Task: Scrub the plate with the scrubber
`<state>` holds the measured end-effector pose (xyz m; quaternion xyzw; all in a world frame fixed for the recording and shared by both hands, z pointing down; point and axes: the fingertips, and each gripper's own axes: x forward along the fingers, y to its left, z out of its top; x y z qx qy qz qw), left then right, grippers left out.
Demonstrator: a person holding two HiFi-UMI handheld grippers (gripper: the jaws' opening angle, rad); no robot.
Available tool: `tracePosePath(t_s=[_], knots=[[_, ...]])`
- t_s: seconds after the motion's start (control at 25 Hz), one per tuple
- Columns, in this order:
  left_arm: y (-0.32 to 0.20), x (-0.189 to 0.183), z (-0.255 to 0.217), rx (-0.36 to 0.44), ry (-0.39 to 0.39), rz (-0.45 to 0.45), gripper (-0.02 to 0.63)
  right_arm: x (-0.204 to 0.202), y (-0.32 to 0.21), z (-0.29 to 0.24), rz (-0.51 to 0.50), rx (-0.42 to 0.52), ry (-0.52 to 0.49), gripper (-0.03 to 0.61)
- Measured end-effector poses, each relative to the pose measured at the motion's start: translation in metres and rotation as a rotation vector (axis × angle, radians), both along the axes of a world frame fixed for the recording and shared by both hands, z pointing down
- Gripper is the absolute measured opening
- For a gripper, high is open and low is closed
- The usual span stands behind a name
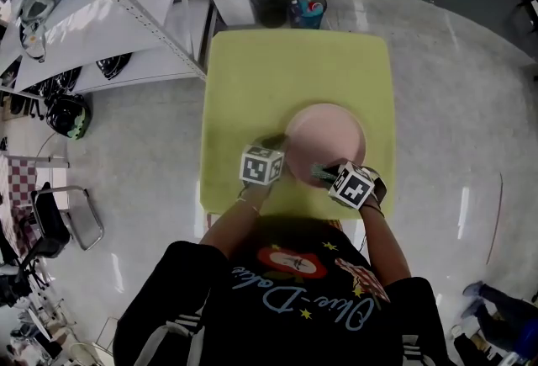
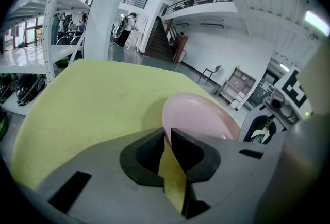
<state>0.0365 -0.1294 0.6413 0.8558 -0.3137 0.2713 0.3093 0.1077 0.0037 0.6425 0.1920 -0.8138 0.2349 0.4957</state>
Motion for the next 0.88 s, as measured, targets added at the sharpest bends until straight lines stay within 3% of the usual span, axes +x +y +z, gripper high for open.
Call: tracePosePath(t_s=[0.2, 0.36, 0.52, 0.88], knots=[[0.001, 0.003, 0.000, -0.001, 0.003, -0.003, 0.031, -0.002, 0.001, -0.001, -0.023, 0.002, -0.006, 0.067], [0.002, 0.007, -0.006, -0.005, 0.081, -0.003, 0.031, 0.007, -0.010, -0.013, 0.041, 0.082, -0.025, 0.067], [-0.009, -0.004, -0.024, 0.064, 0.120, -0.024, 0.031, 0.005, -0.025, -0.023, 0.086, 0.158, -0.047, 0.066], [-0.008, -0.022, -0.070, 0.149, 0.200, -0.037, 0.011, -0.005, -0.055, -0.060, 0.332, 0.305, -0.206, 0.066]])
